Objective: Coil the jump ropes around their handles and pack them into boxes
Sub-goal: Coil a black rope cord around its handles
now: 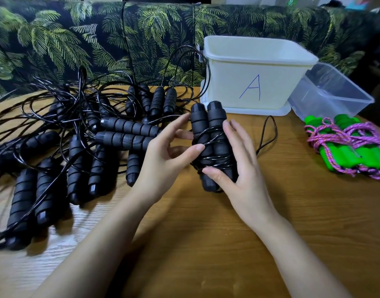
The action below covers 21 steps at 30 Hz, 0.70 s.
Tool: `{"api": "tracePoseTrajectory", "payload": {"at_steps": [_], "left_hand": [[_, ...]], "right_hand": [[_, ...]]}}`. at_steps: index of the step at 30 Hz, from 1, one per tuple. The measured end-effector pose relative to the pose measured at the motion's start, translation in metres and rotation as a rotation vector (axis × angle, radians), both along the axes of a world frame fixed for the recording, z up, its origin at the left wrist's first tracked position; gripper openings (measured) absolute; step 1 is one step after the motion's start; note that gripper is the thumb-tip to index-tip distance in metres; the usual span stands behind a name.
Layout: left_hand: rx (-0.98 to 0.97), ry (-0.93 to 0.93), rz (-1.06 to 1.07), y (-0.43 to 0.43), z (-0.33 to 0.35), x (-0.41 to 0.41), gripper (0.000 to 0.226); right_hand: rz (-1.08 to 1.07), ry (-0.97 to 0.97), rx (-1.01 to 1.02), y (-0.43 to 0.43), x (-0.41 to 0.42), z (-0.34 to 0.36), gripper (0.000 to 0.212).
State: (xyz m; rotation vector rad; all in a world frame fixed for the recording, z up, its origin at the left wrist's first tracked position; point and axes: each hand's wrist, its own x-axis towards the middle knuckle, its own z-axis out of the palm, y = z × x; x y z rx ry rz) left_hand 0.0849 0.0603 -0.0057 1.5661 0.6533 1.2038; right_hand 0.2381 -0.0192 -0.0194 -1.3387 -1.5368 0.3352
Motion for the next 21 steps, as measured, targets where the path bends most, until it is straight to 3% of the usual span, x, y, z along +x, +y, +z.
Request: {"api": "tracePoseTrajectory", "payload": {"at_steps": [2,12,14,18,21], "left_hand": [[-0.006,0.001,0.014,-0.0007,-0.0006,0.0000,0.065],[0.083,0.058,-0.040,0.0060,-0.0023,-0.0052,0.066],[0.202,0.106,-0.017,0.0051,-0.0047,-0.0035,0.067],[0.404,0.248,0.051,0.0036,-0.0064,-0.0004,0.069],[0.465,0.289,-0.014,0.0052,-0.0050,-0.0032,0.070]], "right_hand": [[-0.038,-0.071,0.040,0.0009,-0.0015,-0.0005,0.068],[0.033,-0.025,-0.054,0.0016,0.0038,-0.0005,0.056],[0.041,-0.029,-0.080,0.0004,0.0026,-0.0009,0.063],[-0.007,-0.116,-0.155,-0.0004,-0.0039,-0.0026,0.101],[-0.084,-0.147,-0.106,0.0019,-0.0051,-0.0062,0.101]]}}
